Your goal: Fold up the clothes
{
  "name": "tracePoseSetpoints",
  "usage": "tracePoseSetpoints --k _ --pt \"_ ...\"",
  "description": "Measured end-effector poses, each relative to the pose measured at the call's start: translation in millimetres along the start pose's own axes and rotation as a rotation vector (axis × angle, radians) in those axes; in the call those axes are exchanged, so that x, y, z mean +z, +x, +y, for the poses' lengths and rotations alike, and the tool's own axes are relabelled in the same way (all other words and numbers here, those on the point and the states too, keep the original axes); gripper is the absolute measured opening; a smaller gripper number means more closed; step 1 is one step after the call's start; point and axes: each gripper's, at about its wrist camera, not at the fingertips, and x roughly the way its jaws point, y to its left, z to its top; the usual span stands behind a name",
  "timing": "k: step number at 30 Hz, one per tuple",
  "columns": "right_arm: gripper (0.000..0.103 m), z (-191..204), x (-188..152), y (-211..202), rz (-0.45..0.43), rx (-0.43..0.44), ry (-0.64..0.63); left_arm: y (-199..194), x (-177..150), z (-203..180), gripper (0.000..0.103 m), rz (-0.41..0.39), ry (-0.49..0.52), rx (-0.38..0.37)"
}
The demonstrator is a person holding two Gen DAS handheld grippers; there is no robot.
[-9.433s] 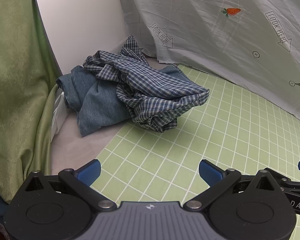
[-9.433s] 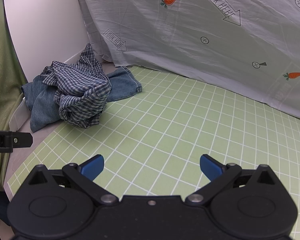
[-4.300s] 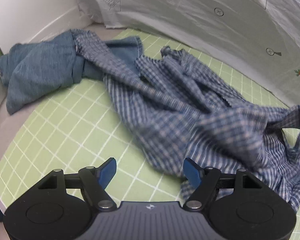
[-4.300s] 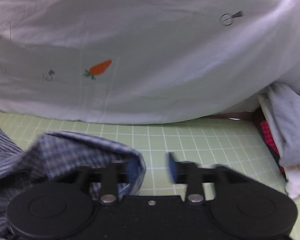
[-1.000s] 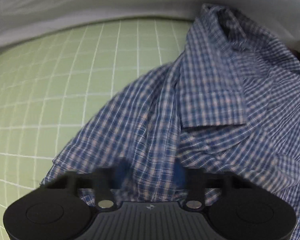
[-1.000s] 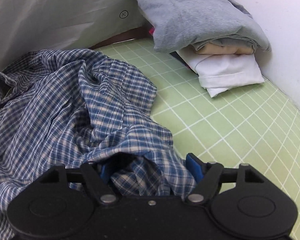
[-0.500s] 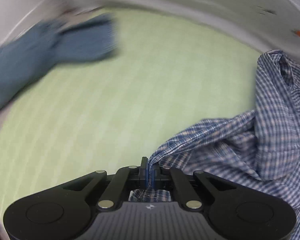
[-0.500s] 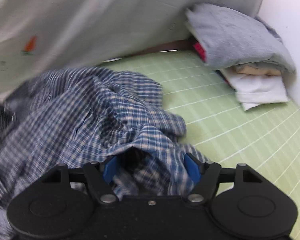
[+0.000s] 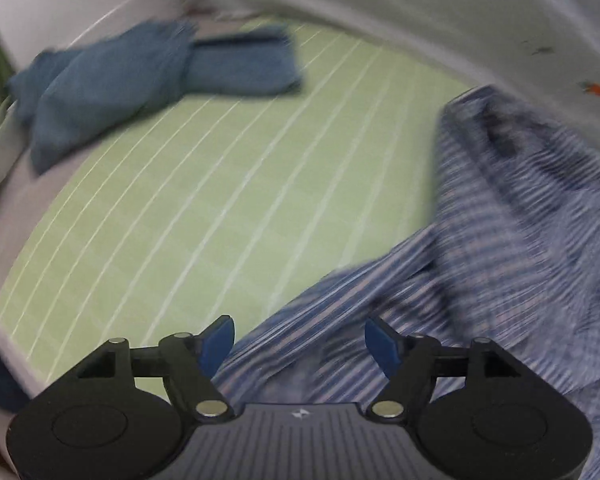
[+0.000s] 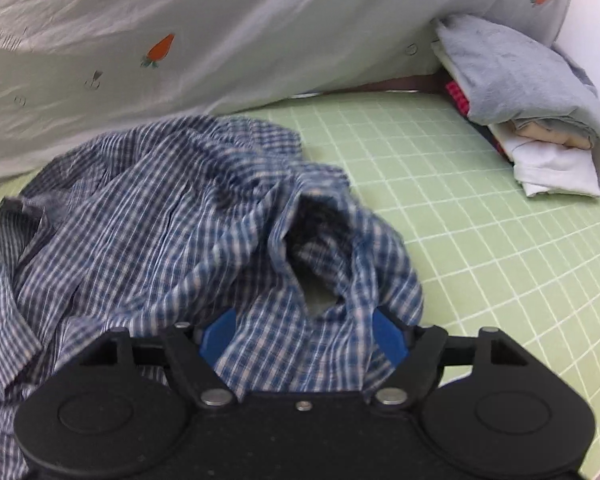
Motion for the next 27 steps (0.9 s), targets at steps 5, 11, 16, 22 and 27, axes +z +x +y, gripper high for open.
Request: tracePoseSetpoints --k 5,11,16,22,27 --pt "0.079 -8 14 13 -0.005 -0.031 0.036 17 31 -54 0.084 -0.034 0.075 -0.105" --pt "0.079 -16 39 39 0.026 -0.097 0.035 75 77 -106 0.085 0.033 0.091 -0.111" --pt "0.080 -21 50 54 0.057 -0.144 0.037 103 111 -94 0.003 0.040 0.091 -0.095" --pt "0.080 -20 52 57 0.057 -0.174 0.066 103 154 -27 0.002 -0.058 0.032 0.077" --pt "0.080 -26 47 52 0.062 -0.189 0.084 82 172 41 0.014 -0.106 -0.132 0.179"
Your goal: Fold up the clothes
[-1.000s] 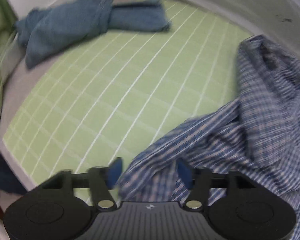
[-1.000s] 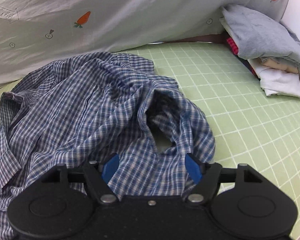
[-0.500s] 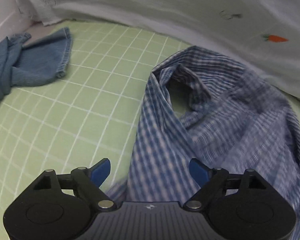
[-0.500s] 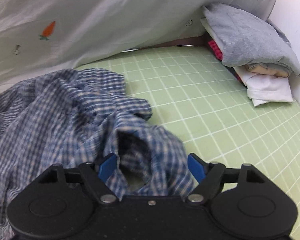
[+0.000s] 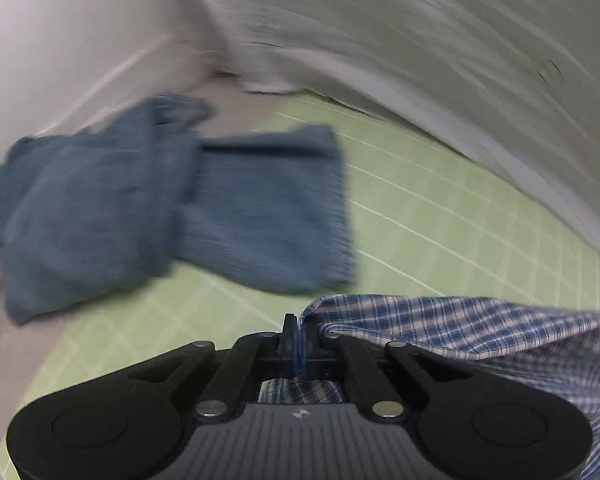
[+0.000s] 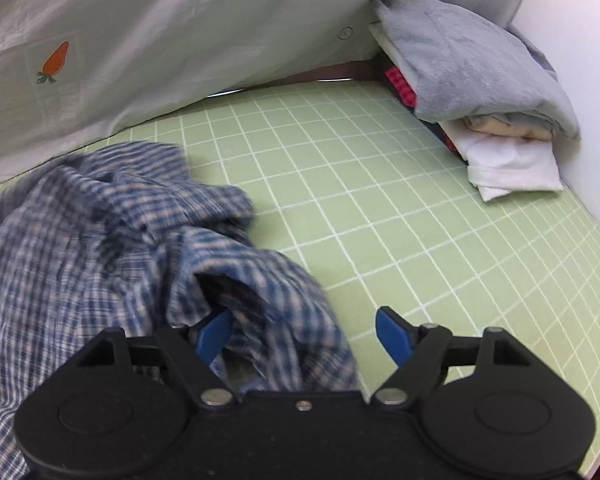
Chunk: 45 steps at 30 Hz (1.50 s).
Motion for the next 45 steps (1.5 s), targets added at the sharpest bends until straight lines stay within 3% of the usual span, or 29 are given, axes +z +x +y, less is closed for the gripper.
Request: tracePoseSetpoints --k 1,3,5,8,13,22,24,26,30,32,34,39,45 --pt "0.080 -4 -2 -2 0.001 0.002 0.009 -6 -2 4 0.021 -0.007 -0.009 -0.002" --pt "0.080 -10 -5 -4 0.002 0.005 0.027 -23 -12 5 0.058 -0.027 0.006 -0.015" --pt "0.080 -18 -9 -7 -0.001 0.008 0.052 -41 -28 -2 0.075 -0.048 0.041 -0.047" --pt "0.079 -32 -15 -14 -0.016 0.011 0.090 -67 -56 -17 0.079 -0.053 0.068 -0.115" --pt "0.078 -53 -36 -20 -0.013 0.043 0.147 -94 -100 -43 0.080 0.006 0.086 -0.199" --pt "0.074 -39 -68 -17 0.056 0.175 0.059 -137 -162 -66 0.081 0.049 0.170 -0.237" --pt "0.068 -34 -72 -16 0.060 0.213 0.044 -144 -172 -66 0.081 0.050 0.185 -0.238" --pt "0.052 -30 -75 -13 0.061 0.249 0.016 -152 -180 -65 0.081 0.049 0.198 -0.232" --pt "0.036 -23 -84 -10 0.058 0.293 -0.060 -166 -196 -64 0.081 0.047 0.222 -0.213" --pt "0.014 -23 -87 -11 0.054 0.307 -0.099 -171 -204 -65 0.081 0.051 0.233 -0.201" --pt "0.002 -25 -88 -11 0.050 0.321 -0.128 -177 -212 -66 0.081 0.054 0.243 -0.190" --pt "0.000 -38 -80 -8 0.042 0.353 -0.165 -195 -229 -76 0.081 0.056 0.243 -0.181" --pt "0.000 -59 -48 3 -0.029 0.318 -0.206 -208 -239 -89 0.081 0.048 0.228 -0.154"
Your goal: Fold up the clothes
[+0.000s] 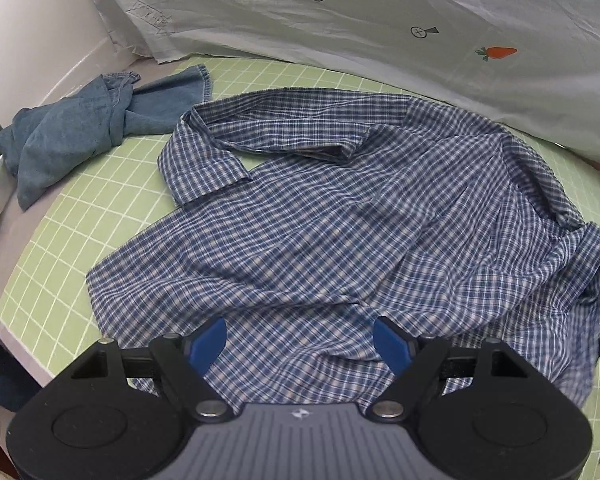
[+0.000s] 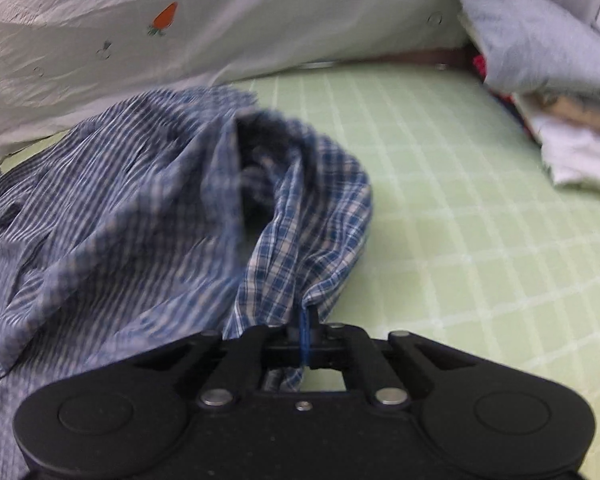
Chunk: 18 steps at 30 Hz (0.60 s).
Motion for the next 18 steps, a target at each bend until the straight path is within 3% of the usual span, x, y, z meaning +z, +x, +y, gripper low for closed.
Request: tracePoseSetpoints --k 6,7,10,13,16,18 --pt "0.002 -47 41 -3 -0.158 -0.202 -0.006 -4 -7 -8 0.081 0.015 -0.011 0.025" --pt "0.009 -54 42 -7 -0.173 -0.213 0.016 -4 -8 -10 0.081 0.017 -0.012 0.028" --pt "0.052 -70 30 -16 -0.140 -0.134 0.160 -5 -10 -14 0.081 0.023 -0.016 0.030" --pt "0.074 -58 3 -13 -0.082 -0.112 0.130 -6 -12 -19 0.081 0.027 -0.006 0.028" --pt "0.077 -47 -20 -9 -0.029 -0.119 0.079 -6 -13 -23 0.081 0.028 0.004 0.032" --pt "0.070 -44 -28 -6 -0.012 -0.146 0.031 -8 -14 -25 0.081 0.027 0.009 0.030"
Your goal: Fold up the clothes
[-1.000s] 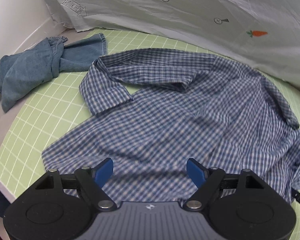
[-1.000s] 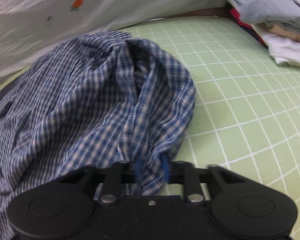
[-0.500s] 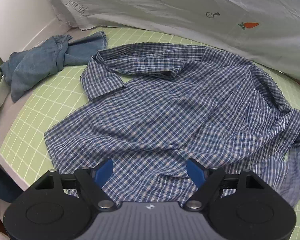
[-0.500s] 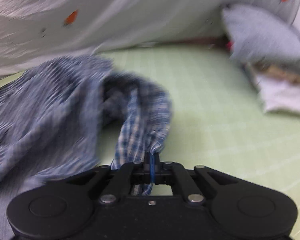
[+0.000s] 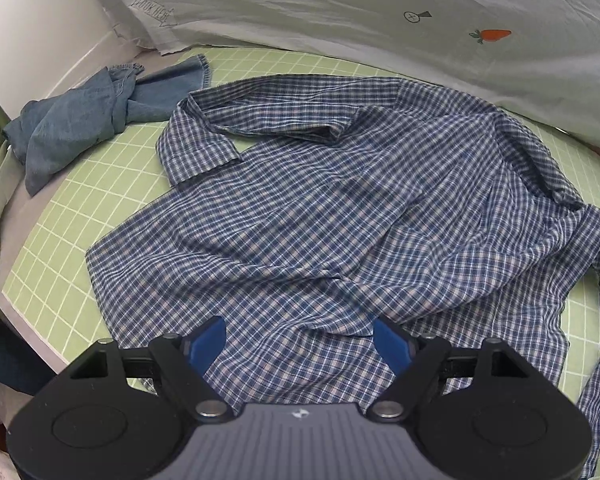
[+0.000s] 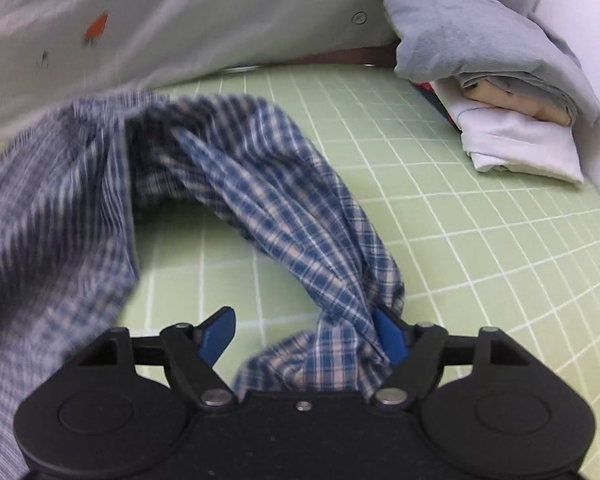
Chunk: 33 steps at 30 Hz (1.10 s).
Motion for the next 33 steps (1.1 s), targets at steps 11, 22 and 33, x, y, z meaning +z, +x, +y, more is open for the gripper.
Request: tracePoseSetpoints --k 11,22,33 --pt "0.015 -111 53 9 -0.037 -0.252 0.141 -1 9 17 0.082 -0.006 -0.011 0.001" --pt "0.089 -35 83 -38 -0.140 -0.226 0.308 46 95 27 0.082 -0.036 0.039 -0.042" --pt "0.093 47 165 75 0.006 0.066 0.470 147 229 -40 0.087 -0.071 0.199 -0.184"
